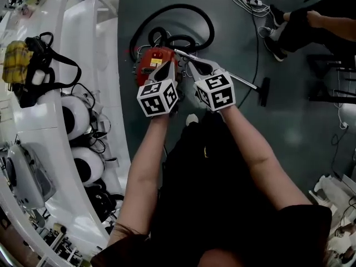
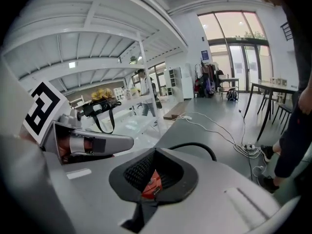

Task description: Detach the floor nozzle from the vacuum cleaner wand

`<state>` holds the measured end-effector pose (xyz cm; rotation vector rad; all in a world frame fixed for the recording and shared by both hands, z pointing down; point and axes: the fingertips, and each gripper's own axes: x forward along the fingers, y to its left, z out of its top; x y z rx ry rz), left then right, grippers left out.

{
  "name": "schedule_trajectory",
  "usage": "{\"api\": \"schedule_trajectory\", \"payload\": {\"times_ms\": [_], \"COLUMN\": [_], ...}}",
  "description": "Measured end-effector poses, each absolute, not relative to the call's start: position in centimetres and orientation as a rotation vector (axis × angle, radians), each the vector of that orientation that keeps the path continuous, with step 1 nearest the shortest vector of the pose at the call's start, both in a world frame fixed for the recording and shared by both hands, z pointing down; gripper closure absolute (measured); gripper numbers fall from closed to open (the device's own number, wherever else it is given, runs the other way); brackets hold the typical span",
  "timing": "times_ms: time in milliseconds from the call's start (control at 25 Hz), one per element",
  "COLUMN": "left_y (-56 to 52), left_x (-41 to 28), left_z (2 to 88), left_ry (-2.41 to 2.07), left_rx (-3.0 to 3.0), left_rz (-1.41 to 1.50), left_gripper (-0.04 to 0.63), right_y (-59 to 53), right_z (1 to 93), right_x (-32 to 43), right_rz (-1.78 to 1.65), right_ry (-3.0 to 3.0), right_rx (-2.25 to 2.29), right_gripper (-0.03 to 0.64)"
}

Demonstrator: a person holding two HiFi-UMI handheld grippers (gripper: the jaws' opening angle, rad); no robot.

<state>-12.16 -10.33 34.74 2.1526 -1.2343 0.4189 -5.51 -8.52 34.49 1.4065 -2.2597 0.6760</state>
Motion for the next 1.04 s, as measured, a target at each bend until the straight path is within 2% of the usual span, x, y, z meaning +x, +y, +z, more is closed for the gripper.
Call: {"api": "schedule_trajectory", "payload": {"times_ms": [600,1040], "left_y": [-5.7,-7.6], "left_x": [-6.8,-4.4], "left_z": [27.8,26.7], "left_ry": [-1.14,-1.17], "left_rx": [2.283,2.235], "left_rz": [0.396,0.417], "left_gripper": [0.584,0.584], "right_y": [-2.8,-5.6], "right_z": [26.4,25.1], "right_x": [-0.4,1.2], "right_rz": [0.614,0.648], "right_ry": [-2.266,-2.306], "right_rx": [1.539,1.484], "right_gripper": [0.62,0.62]}}
